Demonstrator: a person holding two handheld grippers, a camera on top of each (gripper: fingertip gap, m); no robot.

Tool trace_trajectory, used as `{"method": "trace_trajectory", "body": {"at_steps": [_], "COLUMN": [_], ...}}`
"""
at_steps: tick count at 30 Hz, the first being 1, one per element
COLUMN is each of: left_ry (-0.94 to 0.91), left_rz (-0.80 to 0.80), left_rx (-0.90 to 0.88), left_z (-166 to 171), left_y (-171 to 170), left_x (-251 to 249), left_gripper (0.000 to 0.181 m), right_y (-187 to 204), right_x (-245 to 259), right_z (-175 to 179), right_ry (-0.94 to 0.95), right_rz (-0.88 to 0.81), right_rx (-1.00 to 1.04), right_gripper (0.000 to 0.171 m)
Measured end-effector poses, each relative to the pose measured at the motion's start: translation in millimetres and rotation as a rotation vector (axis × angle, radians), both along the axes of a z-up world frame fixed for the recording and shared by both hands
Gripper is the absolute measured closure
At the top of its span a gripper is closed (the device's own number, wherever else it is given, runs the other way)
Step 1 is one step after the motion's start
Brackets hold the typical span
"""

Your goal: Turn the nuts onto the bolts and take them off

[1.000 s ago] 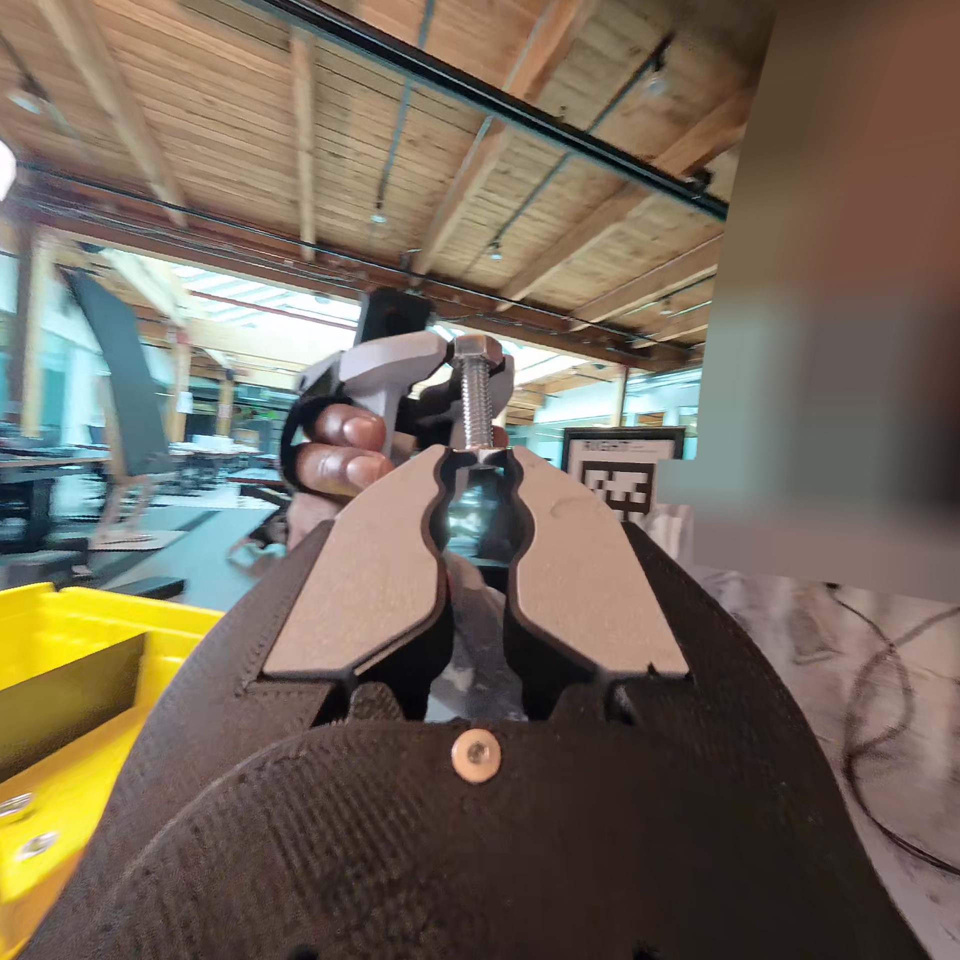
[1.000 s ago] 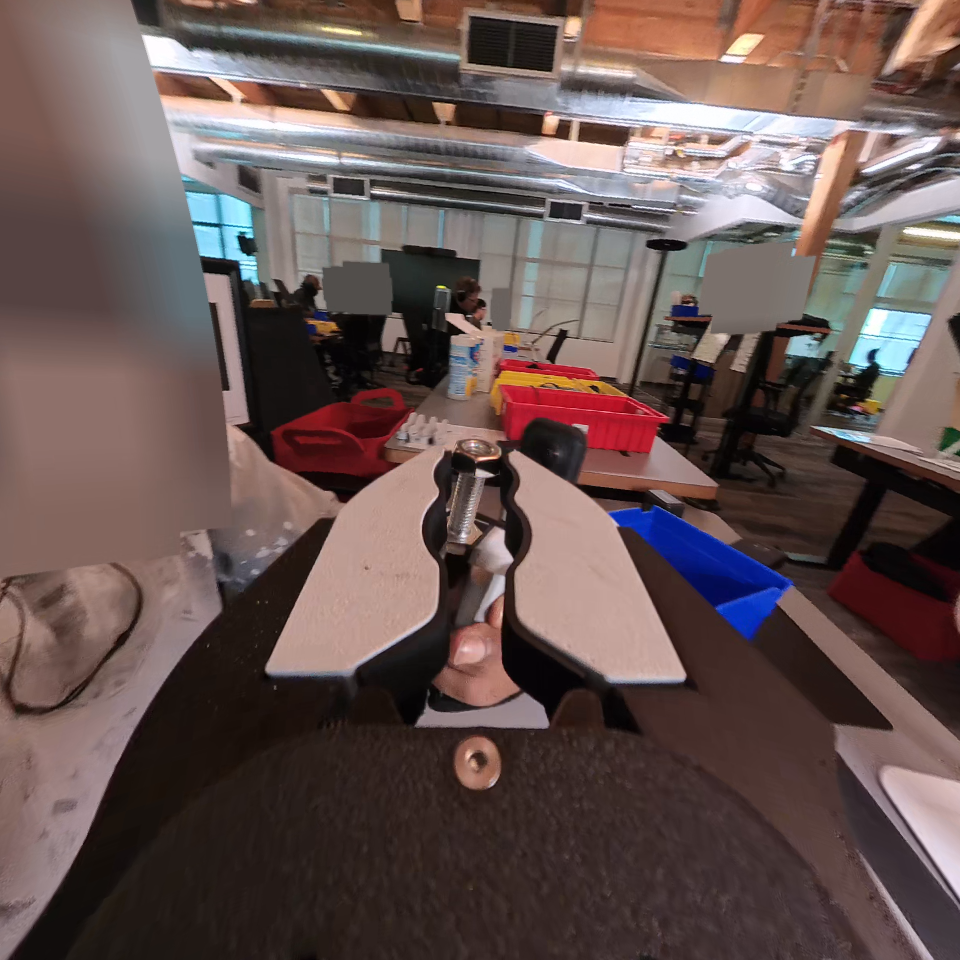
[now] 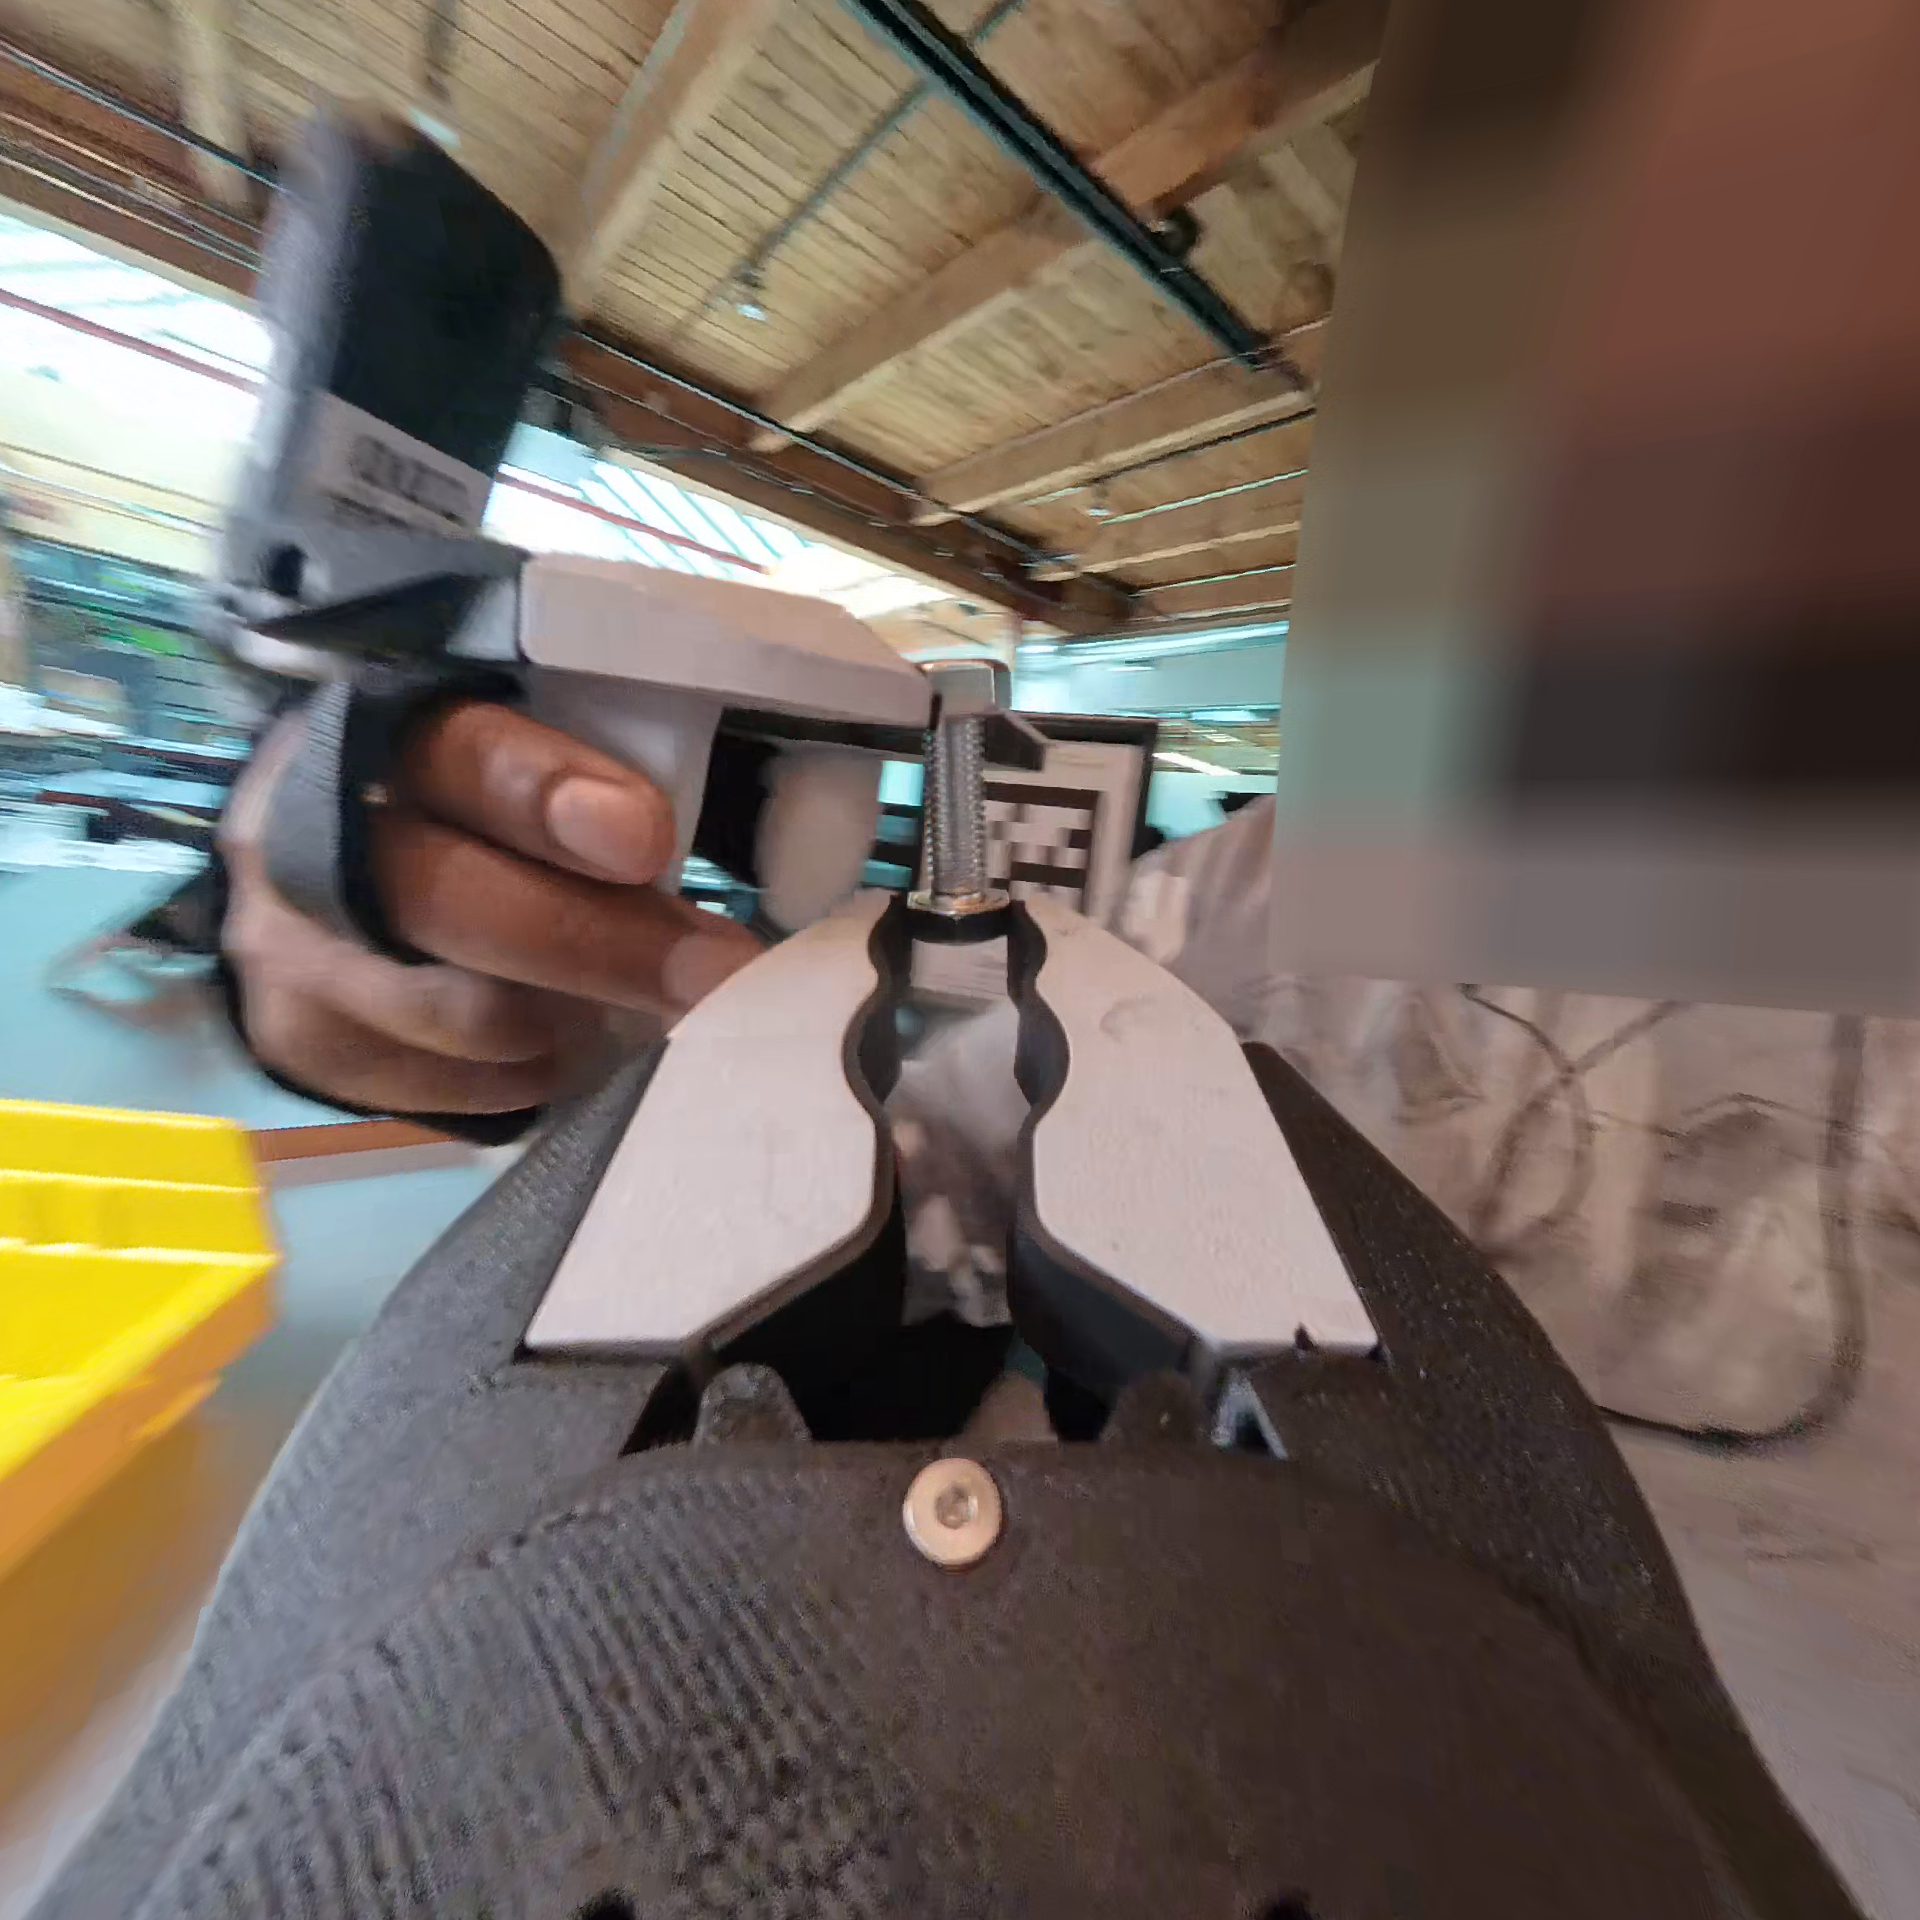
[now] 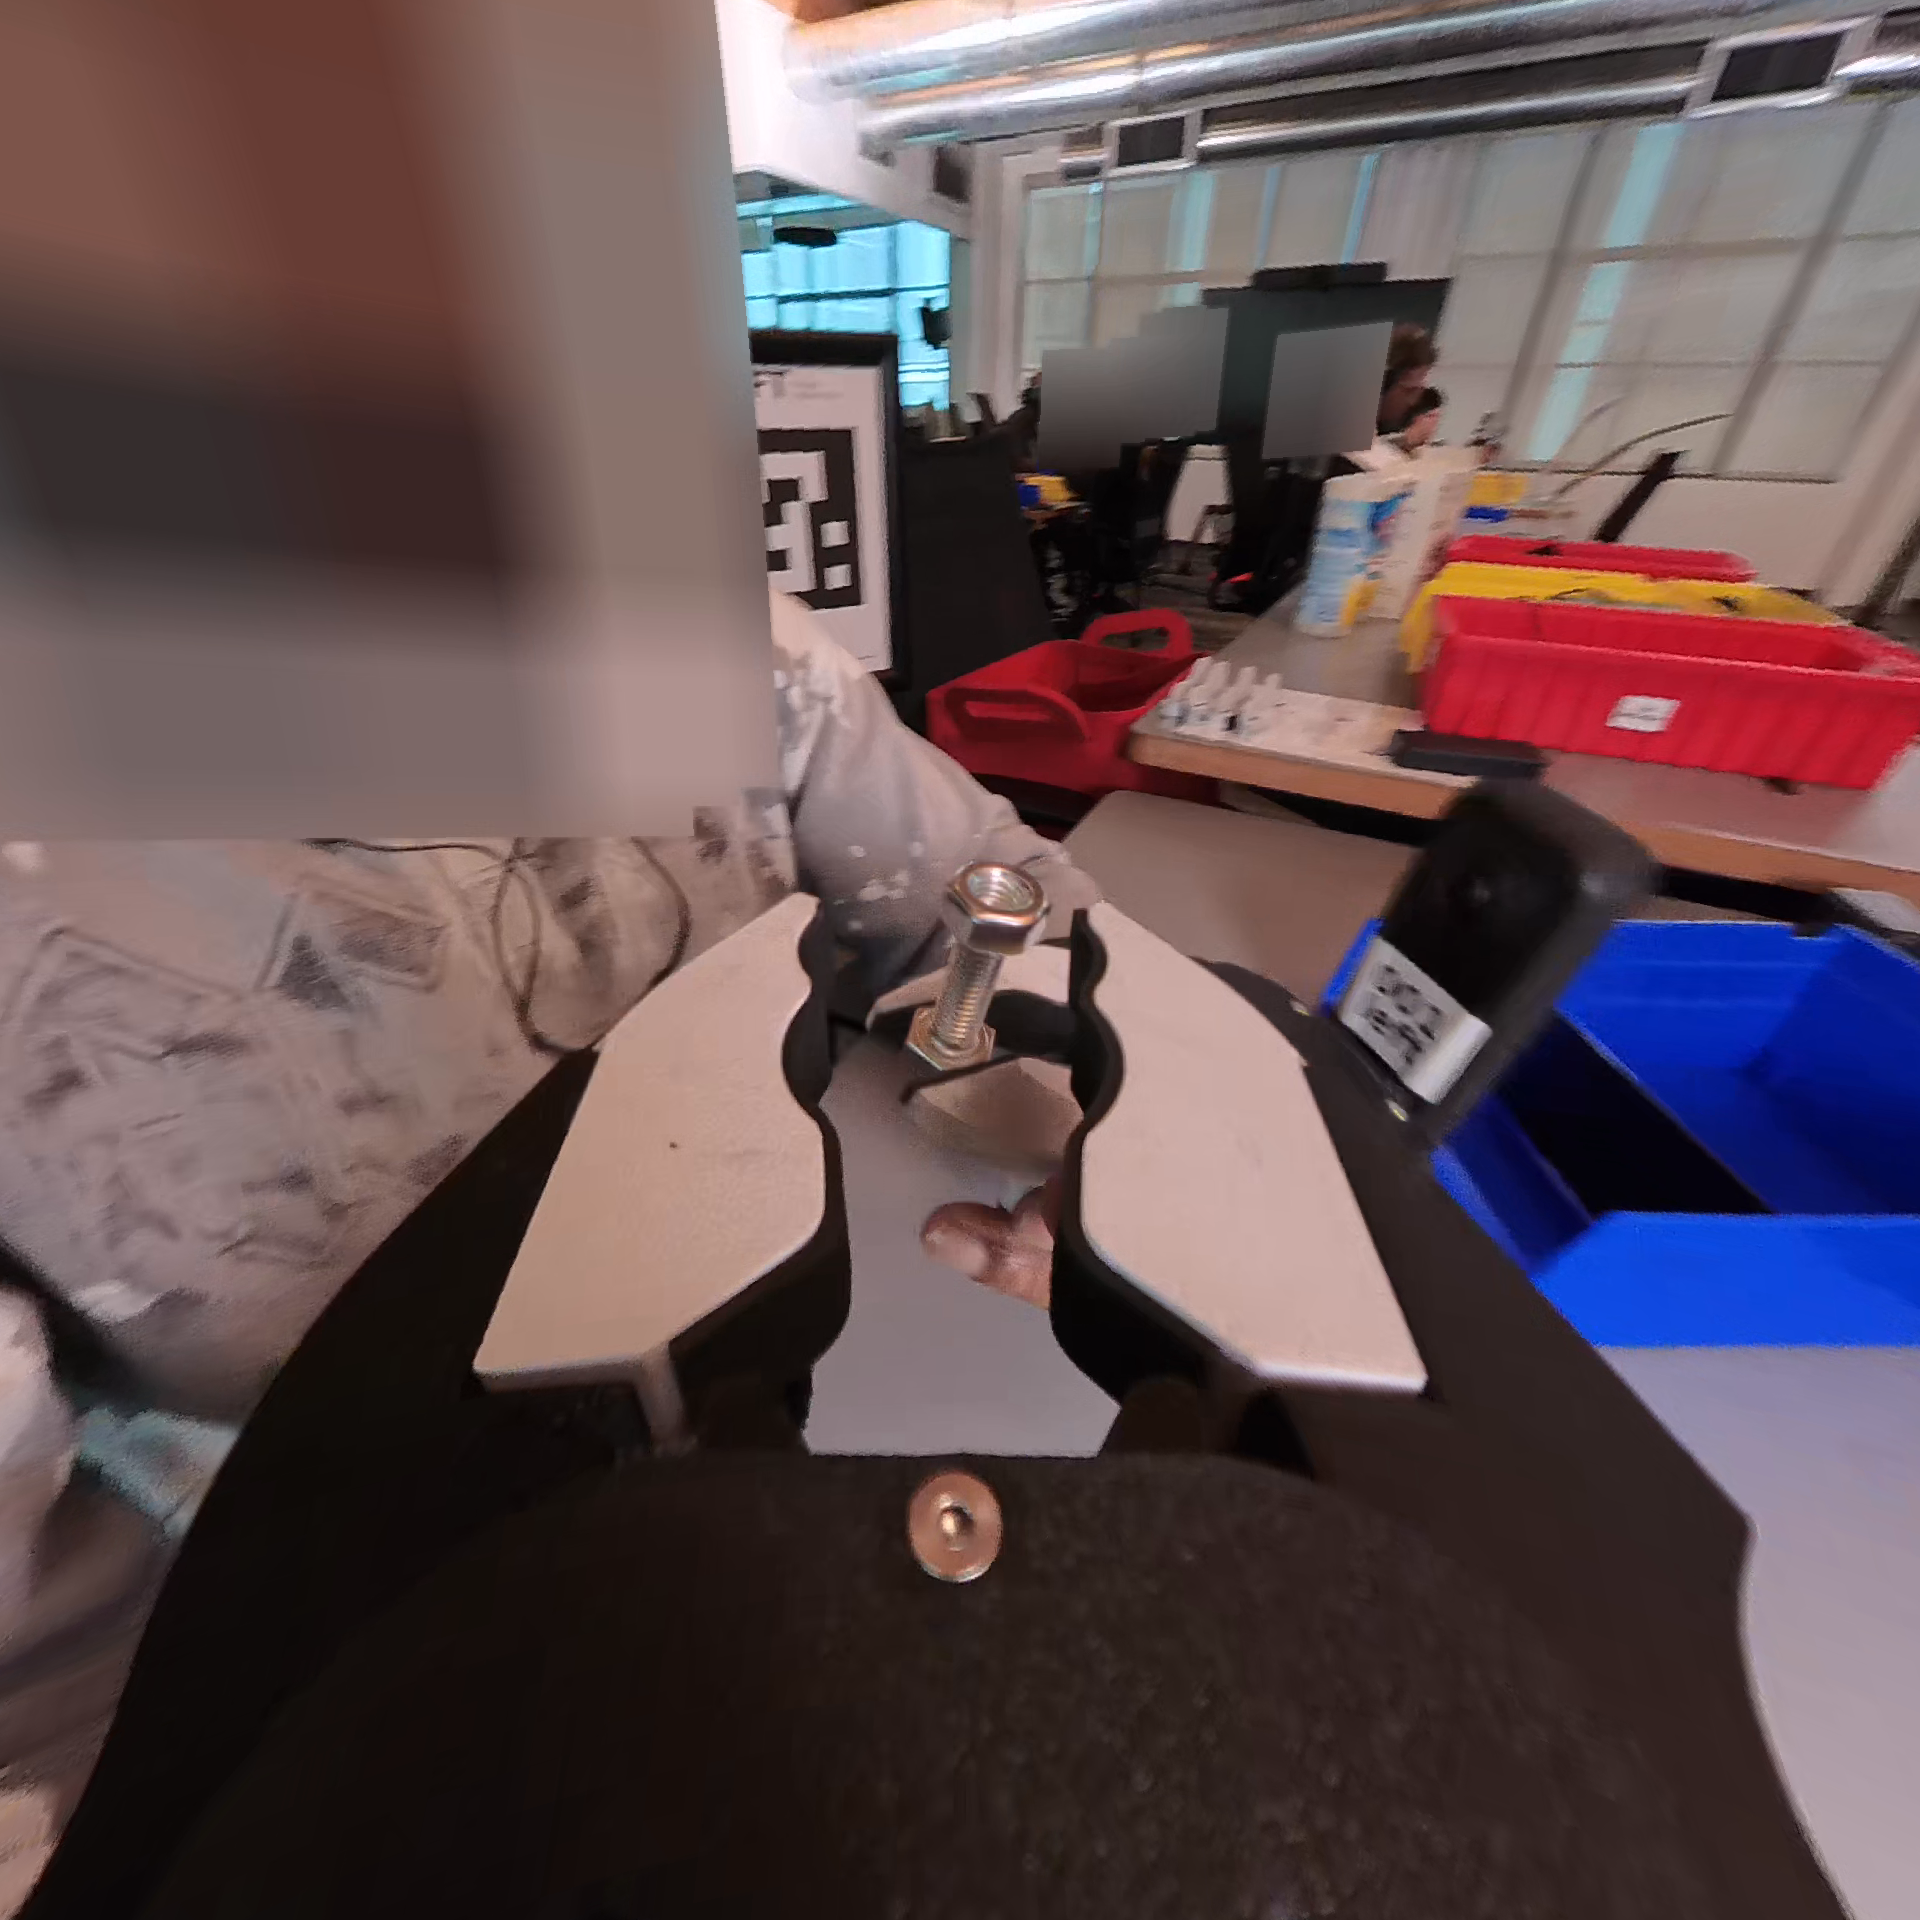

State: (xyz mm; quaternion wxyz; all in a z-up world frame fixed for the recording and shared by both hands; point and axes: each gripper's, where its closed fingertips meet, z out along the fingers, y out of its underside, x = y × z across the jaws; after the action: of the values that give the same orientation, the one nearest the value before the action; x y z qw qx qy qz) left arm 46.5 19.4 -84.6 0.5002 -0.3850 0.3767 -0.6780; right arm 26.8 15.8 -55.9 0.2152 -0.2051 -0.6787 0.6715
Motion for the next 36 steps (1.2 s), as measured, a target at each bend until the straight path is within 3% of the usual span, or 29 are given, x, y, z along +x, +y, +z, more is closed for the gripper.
{"method": "trace_trajectory", "body": {"at_steps": [3, 8, 13, 22, 36], "left_ry": [0.011, 0.126, 0.192, 0.302, 0.323], "left_rz": [0.314, 0.922, 1.255, 1.456, 1.524], "left_rx": [0.033, 0.078, 0.018, 0.028, 0.055], "left_z": [9.8, 11.6, 1.1, -20.4, -28.9], "left_y": [35.6, 95.1, 122.1, 135.1, 138.0], "left_x": [-21.6, -79.4, -119.1, -123.1, -115.1], "left_gripper": [0.163, 0.163, 0.163, 0.163, 0.163], "right_y": [28.2, 98.3, 125.8, 125.6, 129.8], "right_x": [-16.6, -44.3, -63.4, -99.1, -105.7], "right_z": [13.5, 36.3, 32.9, -4.2, -19.5], "right_ry": [0.041, 0.113, 0.101, 0.085, 0.032], "right_rz": [-0.214, -0.731, -0.997, -1.312, -1.340], "right_rx": [-0.030, -0.095, -0.186, -0.019, -0.057], "right_gripper": [0.127, 0.133, 0.133, 0.133, 0.145]}}
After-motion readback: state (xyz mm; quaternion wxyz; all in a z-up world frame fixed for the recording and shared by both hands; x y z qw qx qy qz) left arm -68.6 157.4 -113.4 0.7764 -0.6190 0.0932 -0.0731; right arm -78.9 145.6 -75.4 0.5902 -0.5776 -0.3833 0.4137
